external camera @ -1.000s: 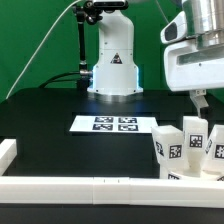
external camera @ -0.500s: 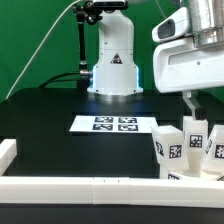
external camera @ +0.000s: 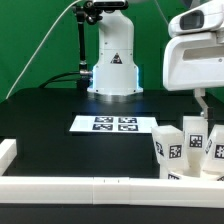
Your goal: Assemble stool
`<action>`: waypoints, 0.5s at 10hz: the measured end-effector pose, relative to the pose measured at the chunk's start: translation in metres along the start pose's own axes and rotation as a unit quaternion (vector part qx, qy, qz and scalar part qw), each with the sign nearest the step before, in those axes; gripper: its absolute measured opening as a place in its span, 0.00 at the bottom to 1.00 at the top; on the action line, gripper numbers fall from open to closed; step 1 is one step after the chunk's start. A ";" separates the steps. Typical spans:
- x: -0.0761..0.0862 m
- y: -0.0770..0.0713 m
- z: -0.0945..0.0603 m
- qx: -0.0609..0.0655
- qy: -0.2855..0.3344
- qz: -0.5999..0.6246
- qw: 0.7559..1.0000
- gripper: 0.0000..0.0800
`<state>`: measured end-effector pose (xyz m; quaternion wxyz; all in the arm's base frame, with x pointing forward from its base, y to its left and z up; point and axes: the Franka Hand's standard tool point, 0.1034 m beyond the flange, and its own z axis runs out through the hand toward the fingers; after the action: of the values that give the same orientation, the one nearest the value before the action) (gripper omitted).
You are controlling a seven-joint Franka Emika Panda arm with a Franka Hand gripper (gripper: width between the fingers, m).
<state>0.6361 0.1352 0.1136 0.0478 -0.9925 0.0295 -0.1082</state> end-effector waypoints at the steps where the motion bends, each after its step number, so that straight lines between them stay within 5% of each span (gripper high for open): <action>1: 0.000 0.002 0.001 -0.001 0.000 -0.027 1.000 0.81; 5: -0.001 0.008 0.005 -0.021 -0.005 -0.267 0.963 0.81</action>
Offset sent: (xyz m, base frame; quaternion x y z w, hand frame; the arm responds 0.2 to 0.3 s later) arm -0.0028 -0.0016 -0.0049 -0.0040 0.0137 -0.3645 0.9311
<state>0.6353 0.1281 0.1081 -0.0038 -0.9657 -0.2346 -0.1115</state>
